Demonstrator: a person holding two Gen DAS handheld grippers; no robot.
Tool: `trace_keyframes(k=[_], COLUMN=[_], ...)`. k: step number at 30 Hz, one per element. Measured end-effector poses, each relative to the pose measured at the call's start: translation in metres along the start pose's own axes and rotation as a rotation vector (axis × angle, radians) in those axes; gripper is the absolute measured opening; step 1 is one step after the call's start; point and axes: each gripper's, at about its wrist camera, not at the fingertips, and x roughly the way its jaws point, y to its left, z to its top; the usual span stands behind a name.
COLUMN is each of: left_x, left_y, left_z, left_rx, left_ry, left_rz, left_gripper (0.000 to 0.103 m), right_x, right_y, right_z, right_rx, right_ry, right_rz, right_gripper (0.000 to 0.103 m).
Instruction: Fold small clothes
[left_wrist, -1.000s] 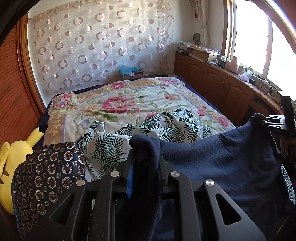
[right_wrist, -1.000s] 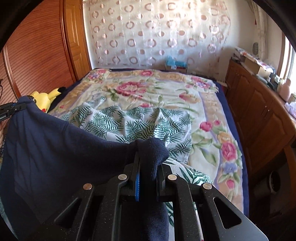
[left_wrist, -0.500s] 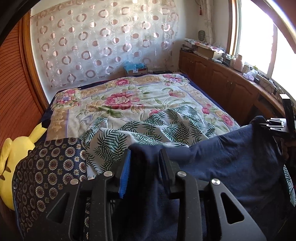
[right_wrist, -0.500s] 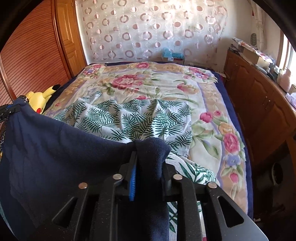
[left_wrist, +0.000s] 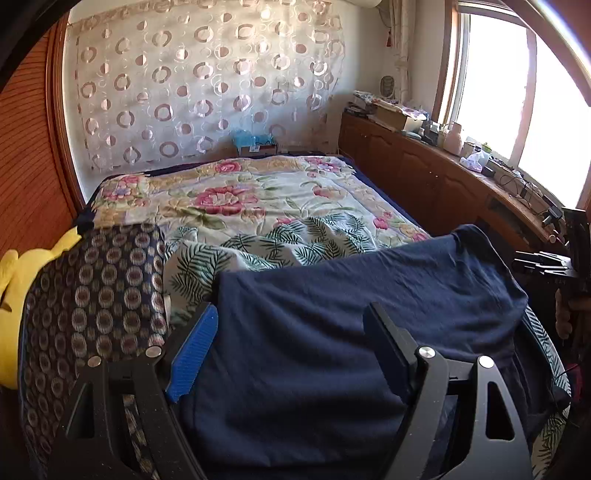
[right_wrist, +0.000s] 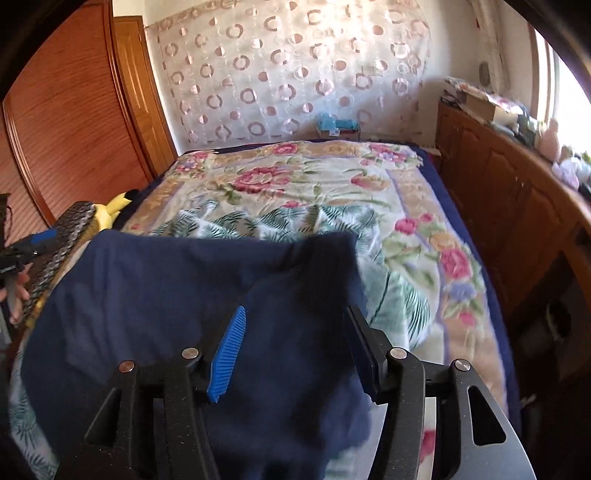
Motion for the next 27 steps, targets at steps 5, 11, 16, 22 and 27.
trace_keyframes(k=[5,11,16,22,27], left_x=[-0.011,-0.019,-0.023,-0.027,-0.024], left_y=[-0.011,-0.013,-0.004,0.005,0.012], left_z=[-0.027,-0.055,-0.070,-0.075,-0.075], left_rx=[-0.007,-0.015,-0.035,-0.040,-0.065], left_ry=[-0.001,0.013,0.027,0.033,0.026], left_rz=[-0.010,0.018,0.068,0.114,0.154], left_gripper=[0.082,0.082,0.082,0.072,0.046], right_x=[-0.020,-0.035,-0.029,-0.012,-0.003], right_y=[-0.001,-0.004,-0.010,-0.008,-0.001], right_z=[-0.031,-0.052,-0.054,-0.045,-0.046], right_rx=[0.025,0.033,0.072,0.095,0.078], right_ry=[0.011,0.043,0.055,0.049,0.059], right_rz=[-0.012,-0.041,-0.047,-0.057,-0.023], right_gripper=[0.057,0.057,0.057,0.050,0.032])
